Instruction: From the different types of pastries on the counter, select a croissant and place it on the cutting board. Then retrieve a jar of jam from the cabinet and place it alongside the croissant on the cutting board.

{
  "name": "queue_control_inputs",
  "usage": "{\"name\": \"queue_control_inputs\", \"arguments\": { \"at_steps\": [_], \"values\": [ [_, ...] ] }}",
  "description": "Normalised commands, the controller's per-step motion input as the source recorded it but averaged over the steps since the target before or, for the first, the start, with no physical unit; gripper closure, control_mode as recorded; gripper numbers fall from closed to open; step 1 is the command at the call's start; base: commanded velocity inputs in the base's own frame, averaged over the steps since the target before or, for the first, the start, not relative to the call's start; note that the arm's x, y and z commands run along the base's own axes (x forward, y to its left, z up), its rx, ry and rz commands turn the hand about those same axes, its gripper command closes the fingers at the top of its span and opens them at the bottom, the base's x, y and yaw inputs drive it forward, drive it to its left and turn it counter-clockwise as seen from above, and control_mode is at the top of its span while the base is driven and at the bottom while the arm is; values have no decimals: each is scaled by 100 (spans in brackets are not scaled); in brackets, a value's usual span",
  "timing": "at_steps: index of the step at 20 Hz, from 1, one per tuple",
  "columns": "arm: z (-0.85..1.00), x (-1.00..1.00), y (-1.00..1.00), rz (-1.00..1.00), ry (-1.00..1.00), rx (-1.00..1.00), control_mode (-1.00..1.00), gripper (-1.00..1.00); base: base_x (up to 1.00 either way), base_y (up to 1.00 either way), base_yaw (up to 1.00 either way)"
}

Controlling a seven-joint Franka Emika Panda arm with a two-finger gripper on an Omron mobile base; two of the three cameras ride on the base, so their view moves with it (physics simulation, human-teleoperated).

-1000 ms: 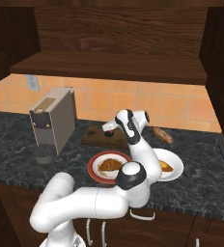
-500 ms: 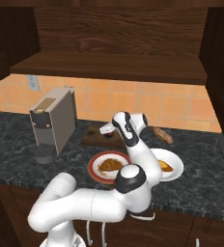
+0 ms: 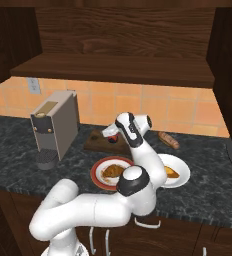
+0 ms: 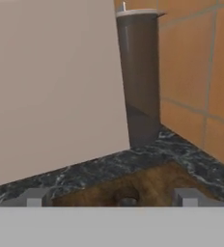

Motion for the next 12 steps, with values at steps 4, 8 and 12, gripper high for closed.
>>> {"name": "queue_control_inputs", "arguments": {
  "at_steps": [4,8,12],
  "values": [
    [6,0,-6,5,-3,0,-100,-100,0,0,0],
    [24,5,-12,3,-11,0,-100,-100,0,0,0],
    [10,-4,-25,13,-12,0,-100,-100,0,0,0]
  ]
}}
